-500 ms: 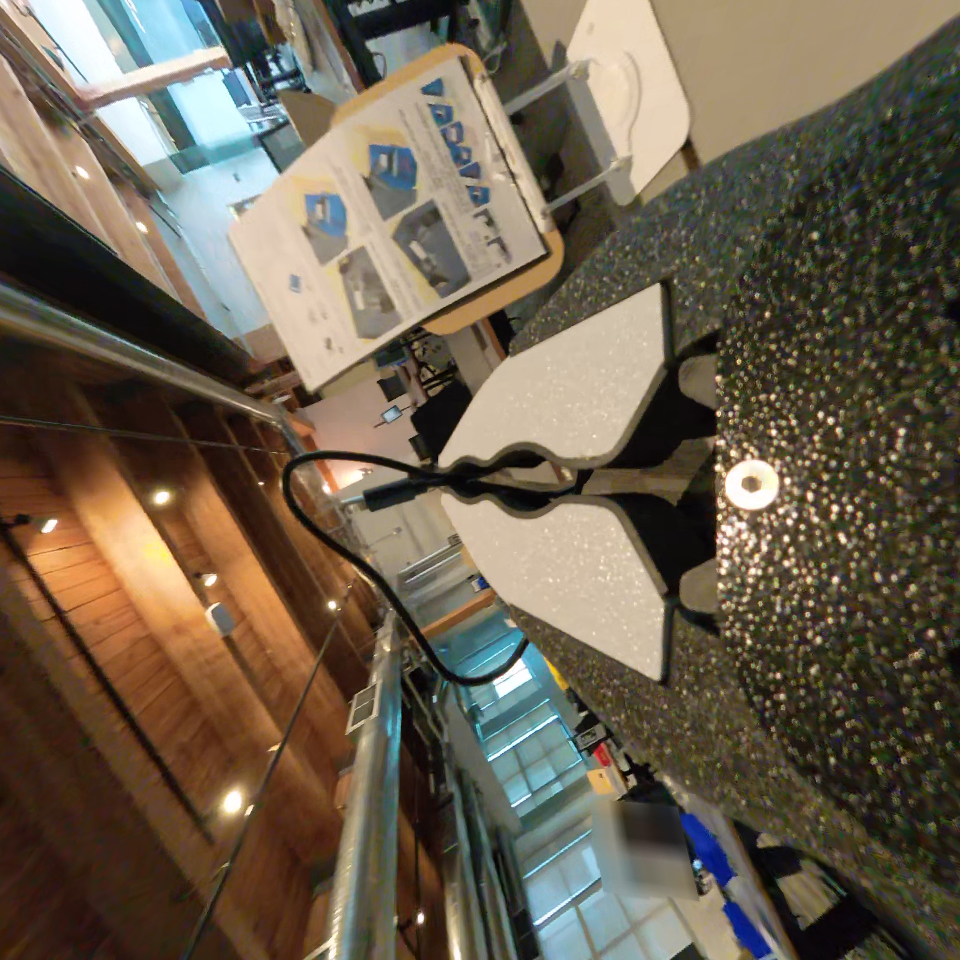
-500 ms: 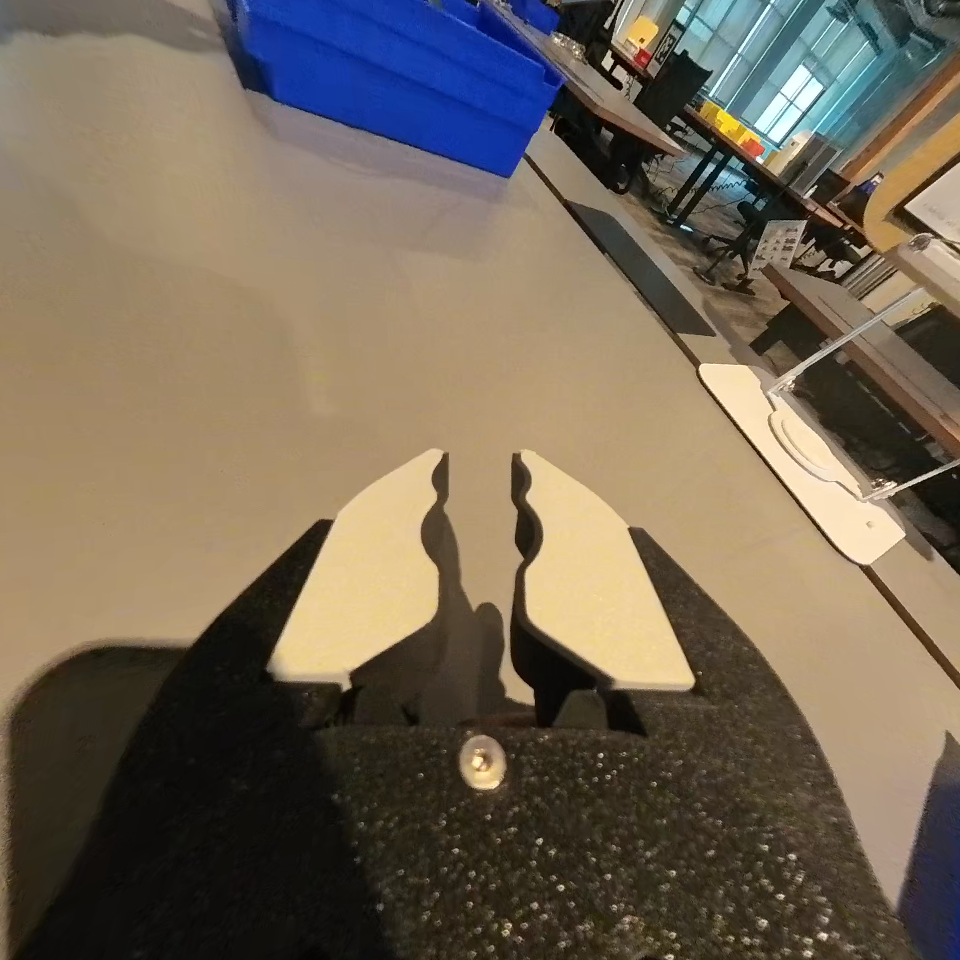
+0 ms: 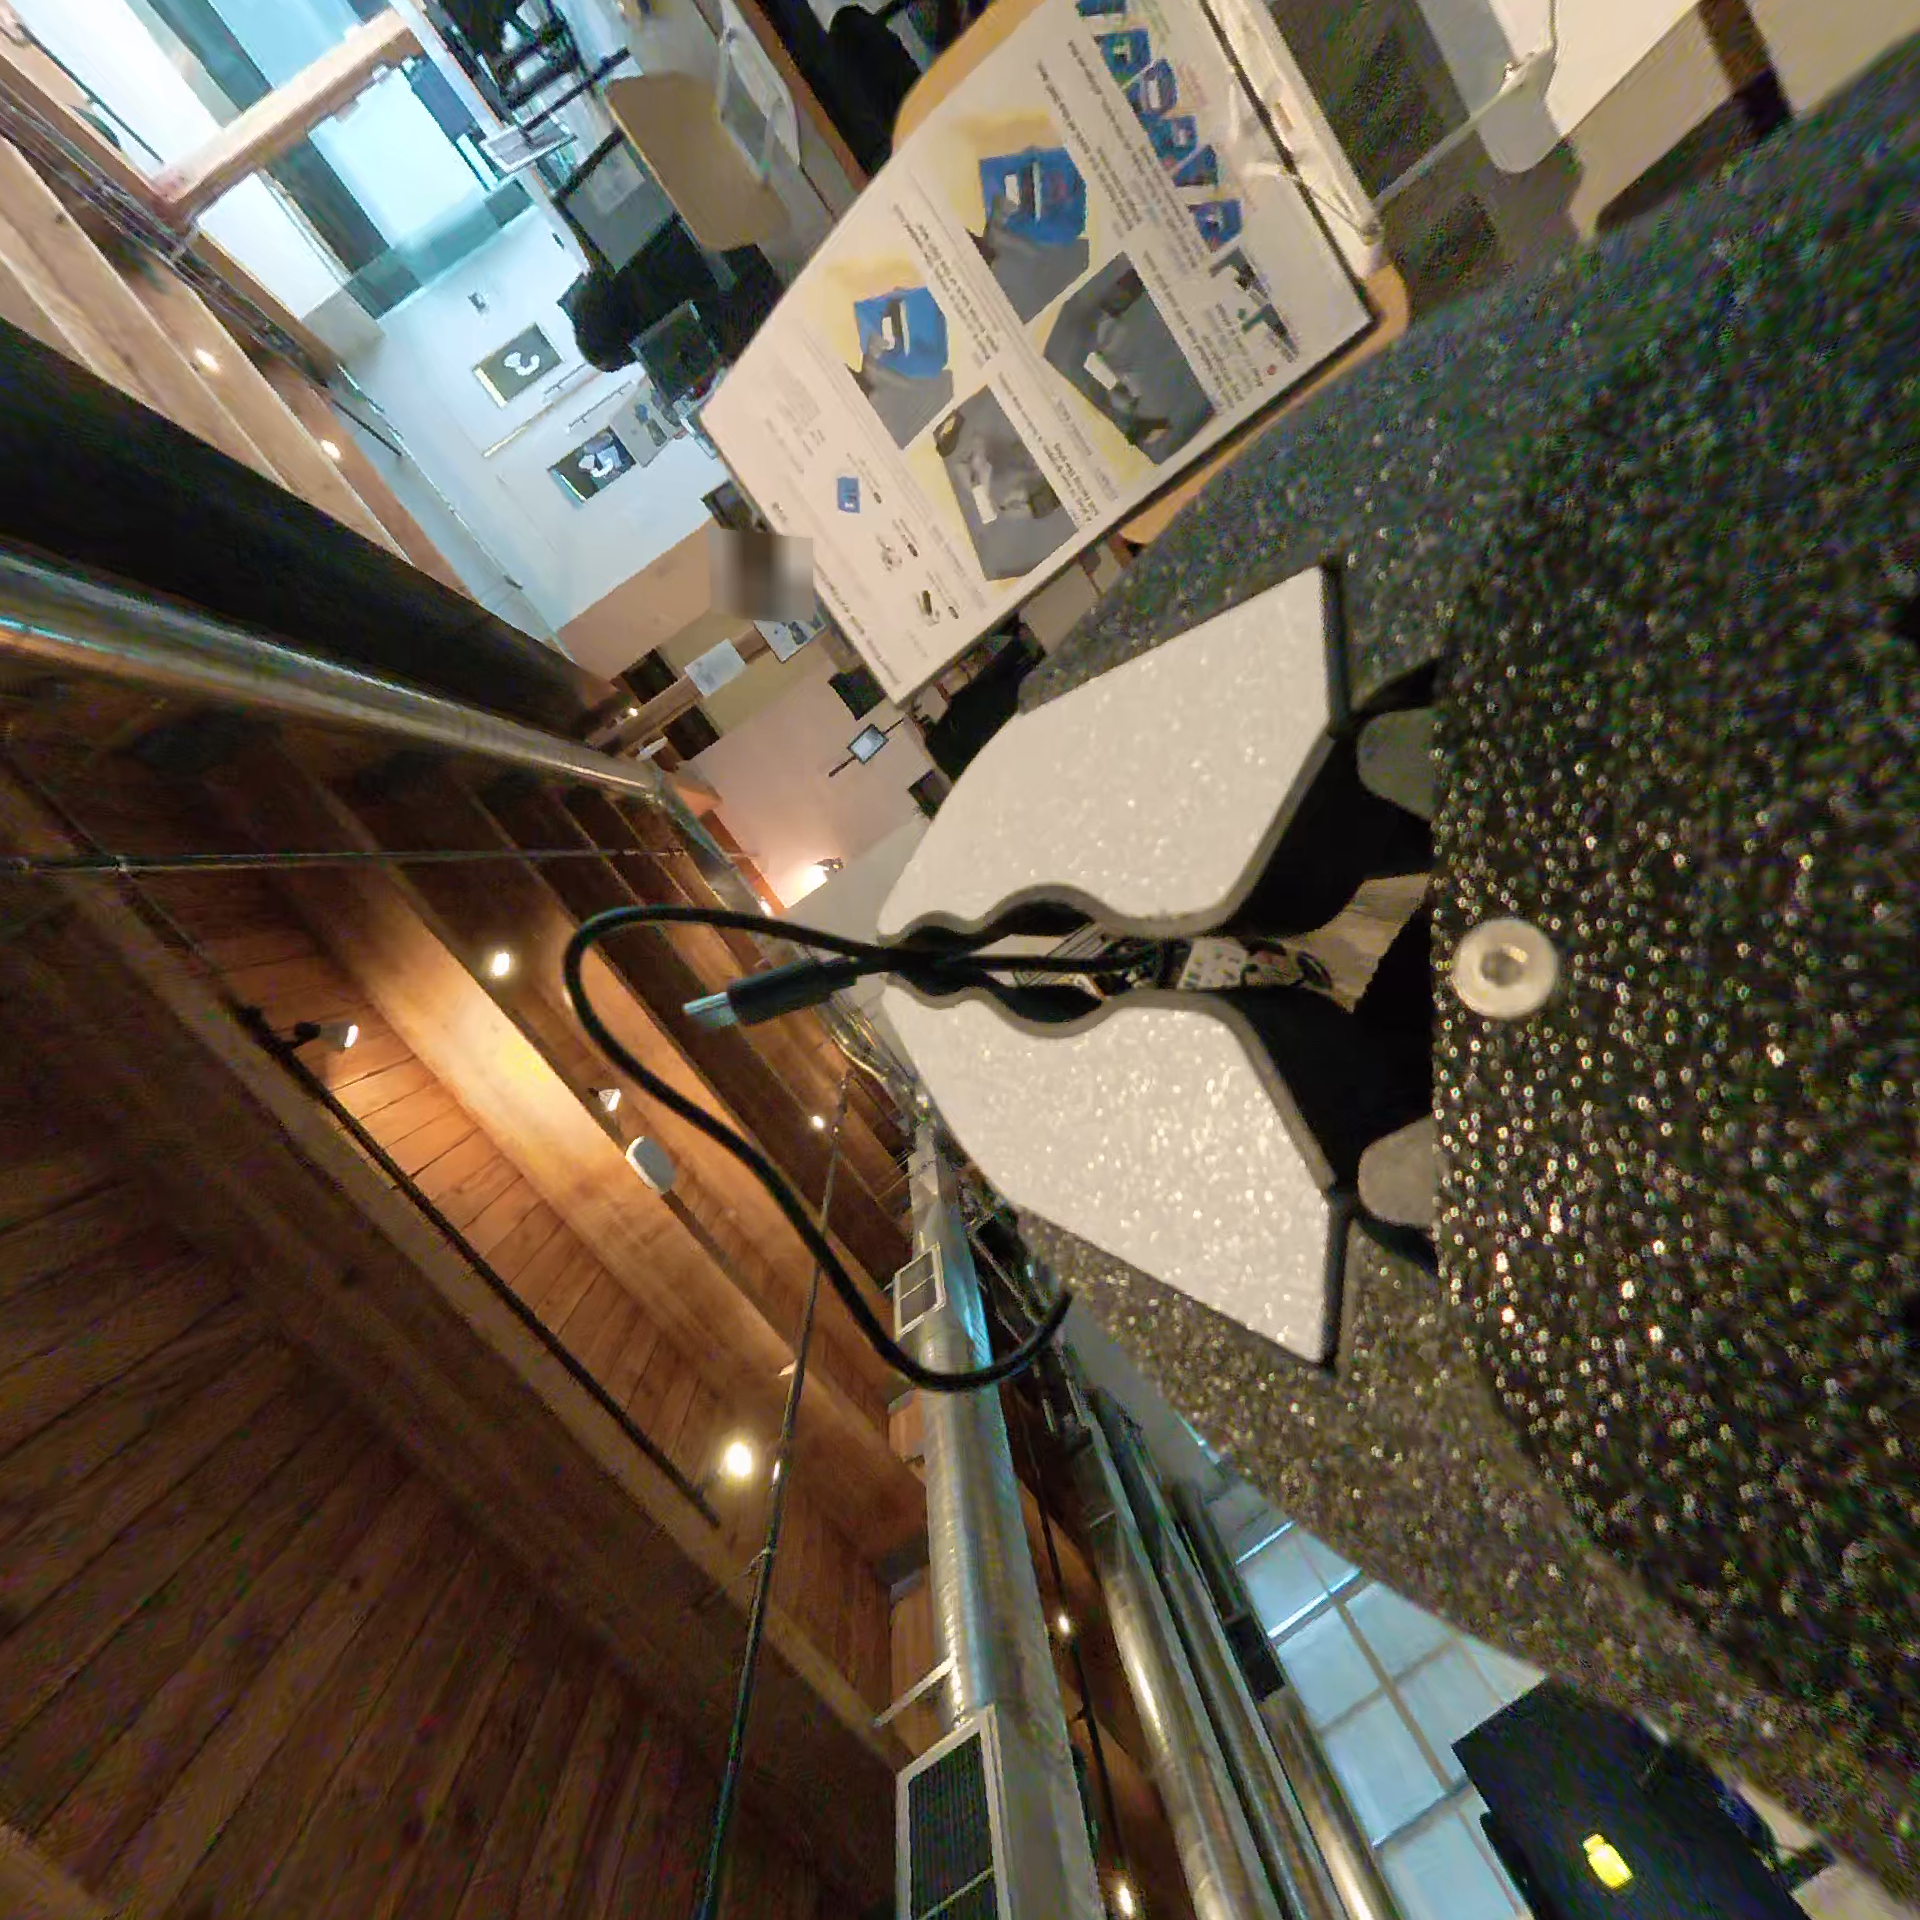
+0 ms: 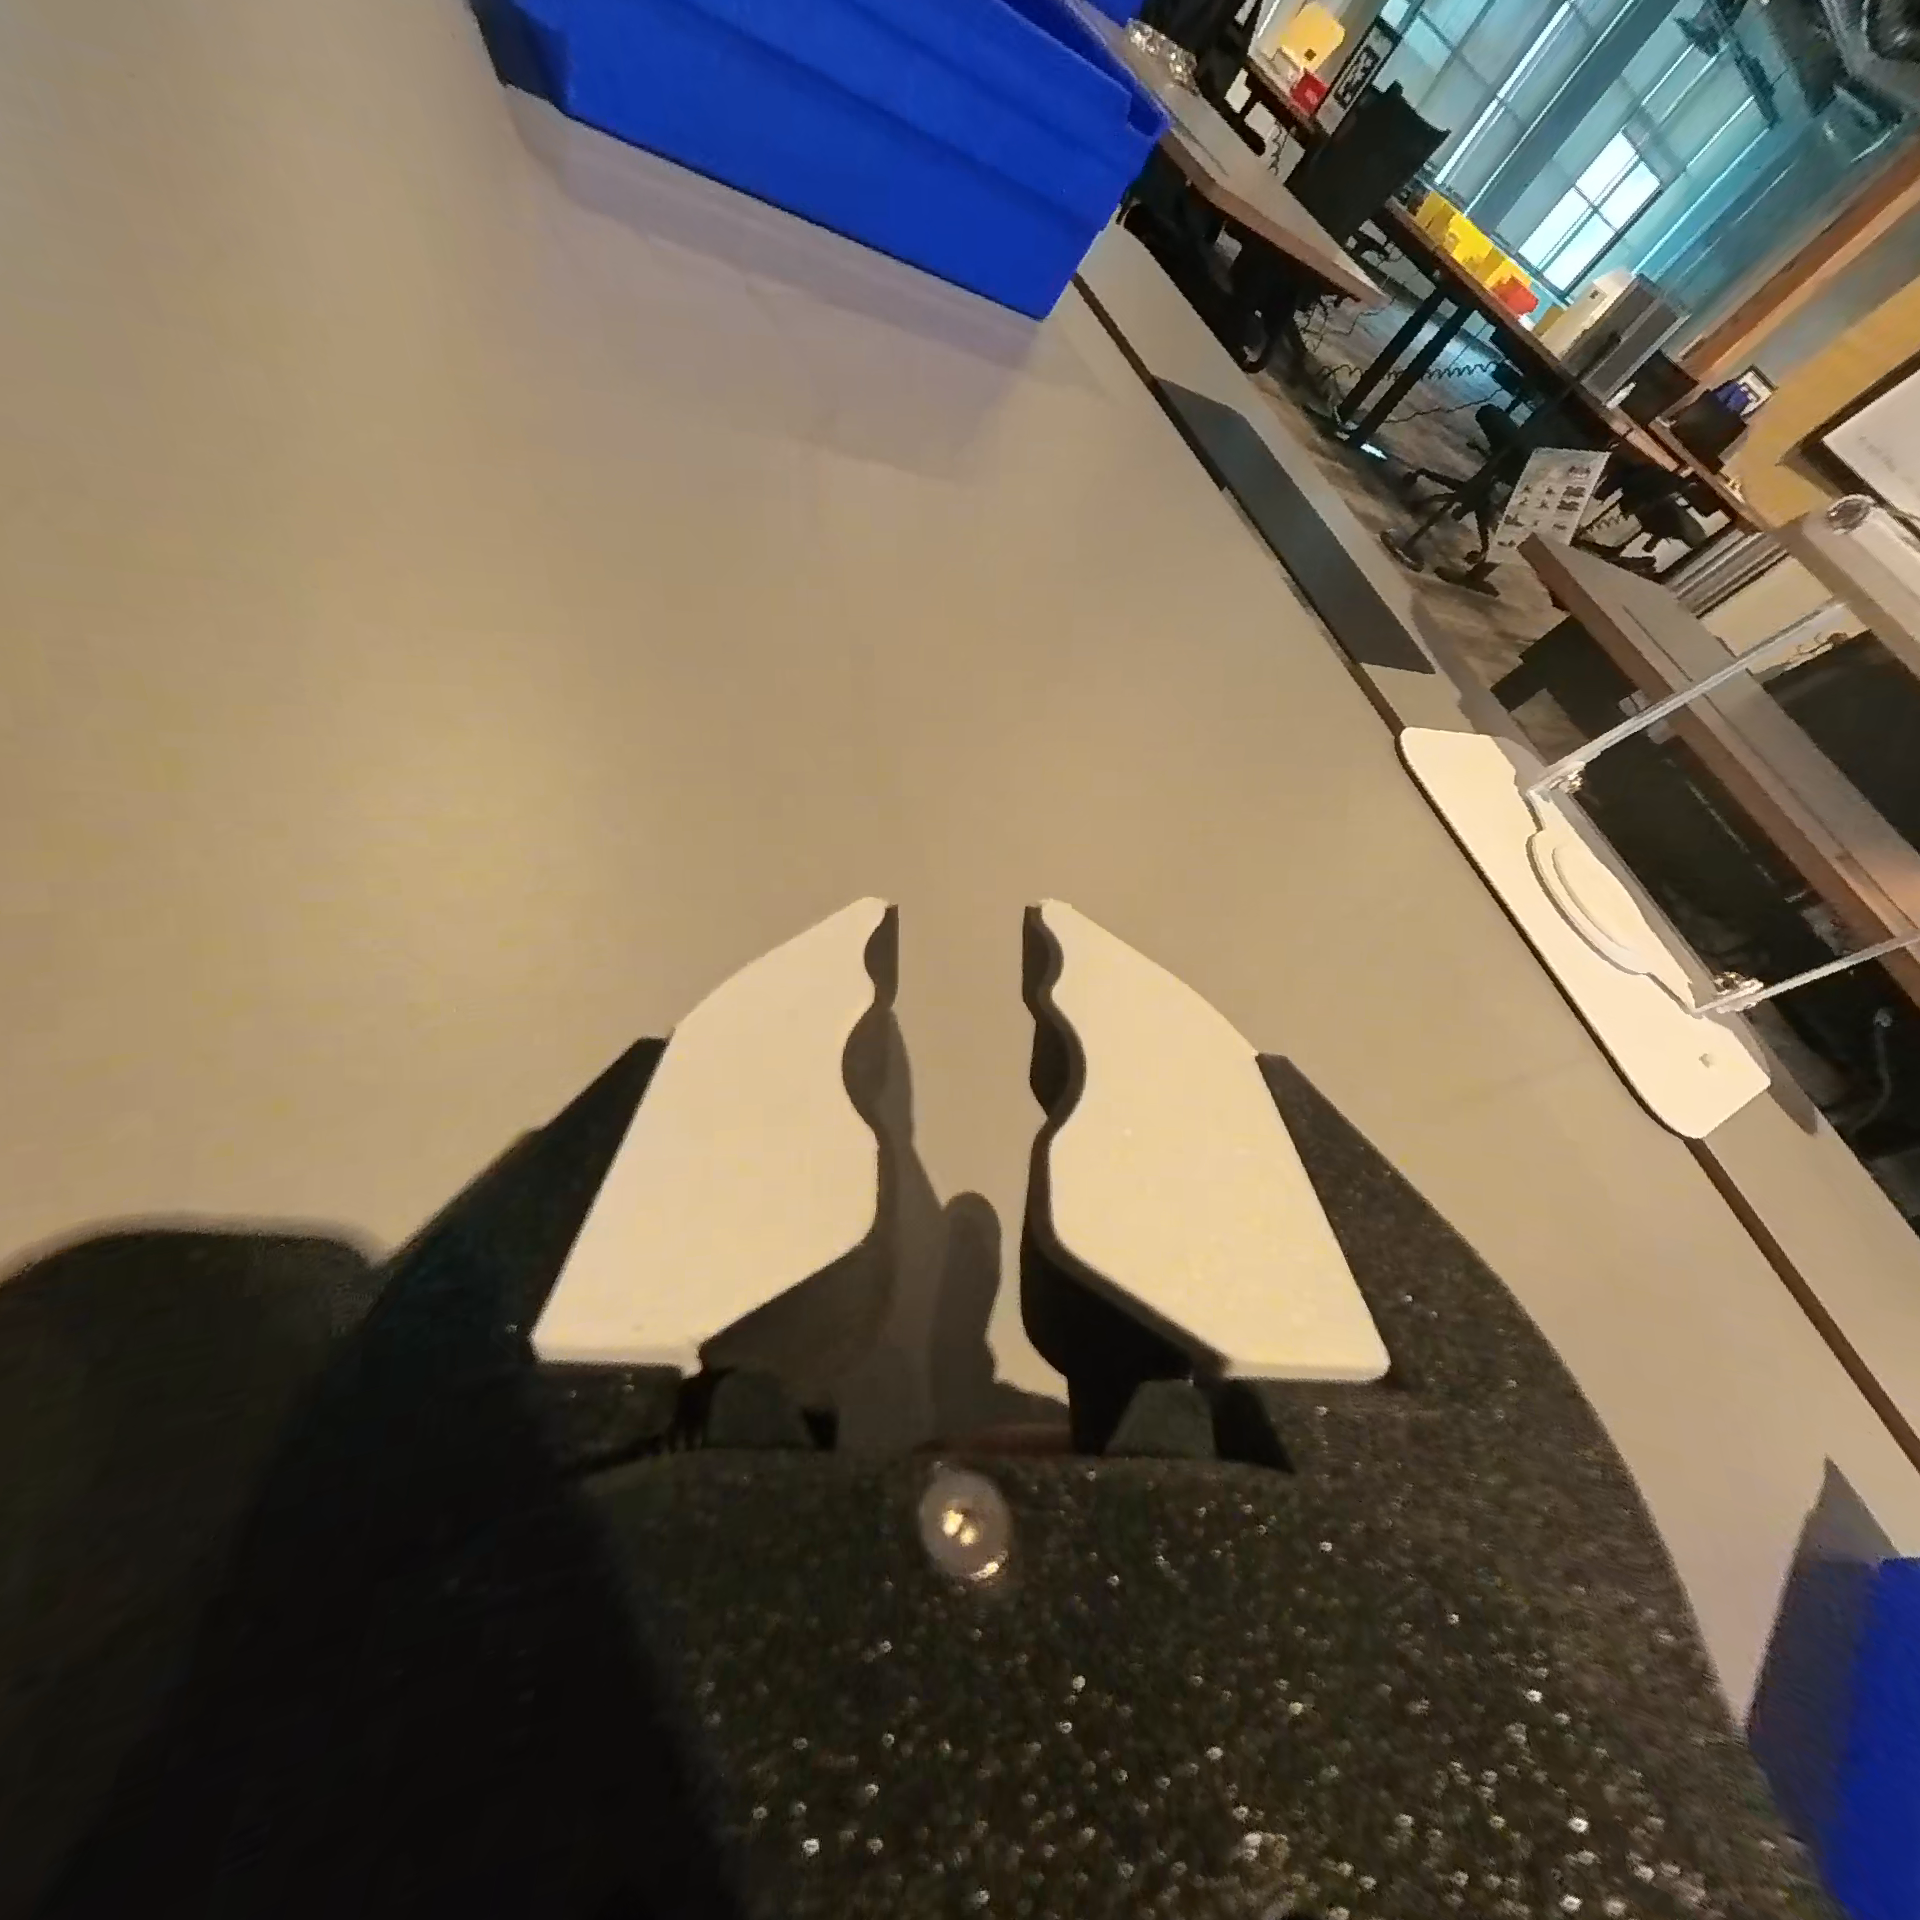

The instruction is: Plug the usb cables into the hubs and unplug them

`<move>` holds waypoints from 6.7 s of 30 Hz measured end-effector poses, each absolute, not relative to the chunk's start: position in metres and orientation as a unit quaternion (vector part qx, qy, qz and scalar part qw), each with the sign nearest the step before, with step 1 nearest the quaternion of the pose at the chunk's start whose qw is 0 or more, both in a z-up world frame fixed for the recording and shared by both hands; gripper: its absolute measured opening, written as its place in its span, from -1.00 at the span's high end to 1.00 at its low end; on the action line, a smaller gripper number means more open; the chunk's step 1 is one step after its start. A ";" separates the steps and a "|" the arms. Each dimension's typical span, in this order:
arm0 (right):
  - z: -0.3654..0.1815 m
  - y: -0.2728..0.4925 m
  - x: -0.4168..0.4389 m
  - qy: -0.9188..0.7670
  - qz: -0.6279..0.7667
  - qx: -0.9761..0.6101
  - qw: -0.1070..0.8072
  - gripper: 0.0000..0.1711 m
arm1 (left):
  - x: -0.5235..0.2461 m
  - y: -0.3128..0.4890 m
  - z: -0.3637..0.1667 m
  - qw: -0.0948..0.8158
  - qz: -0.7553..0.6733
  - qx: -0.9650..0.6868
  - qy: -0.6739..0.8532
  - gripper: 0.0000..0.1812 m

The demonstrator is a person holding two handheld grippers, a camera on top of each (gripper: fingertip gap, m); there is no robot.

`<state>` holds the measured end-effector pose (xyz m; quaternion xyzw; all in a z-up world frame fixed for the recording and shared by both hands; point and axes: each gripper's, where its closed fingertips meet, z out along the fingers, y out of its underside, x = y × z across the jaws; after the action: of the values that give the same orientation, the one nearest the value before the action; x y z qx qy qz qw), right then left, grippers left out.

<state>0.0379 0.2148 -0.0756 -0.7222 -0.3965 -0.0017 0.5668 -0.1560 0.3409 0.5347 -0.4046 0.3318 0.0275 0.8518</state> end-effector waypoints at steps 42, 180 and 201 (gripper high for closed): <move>-0.096 0.215 0.052 -0.438 -0.096 -0.728 0.518 0.76 | 0.009 0.305 0.053 0.534 -0.200 -0.561 0.600 0.97; -0.076 0.210 0.074 -0.230 0.126 -0.829 0.494 0.84 | 0.069 0.244 -0.055 0.637 0.023 -0.440 0.633 0.58; -0.085 0.217 0.079 -0.235 0.039 -0.842 0.484 0.86 | 0.075 0.255 -0.082 0.559 -0.066 -0.553 0.614 0.59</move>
<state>0.0788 0.2171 -0.0847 -0.8419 -0.2350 0.0394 0.4841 0.0745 0.2546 -0.0820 -0.5527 0.6142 -0.0661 0.5594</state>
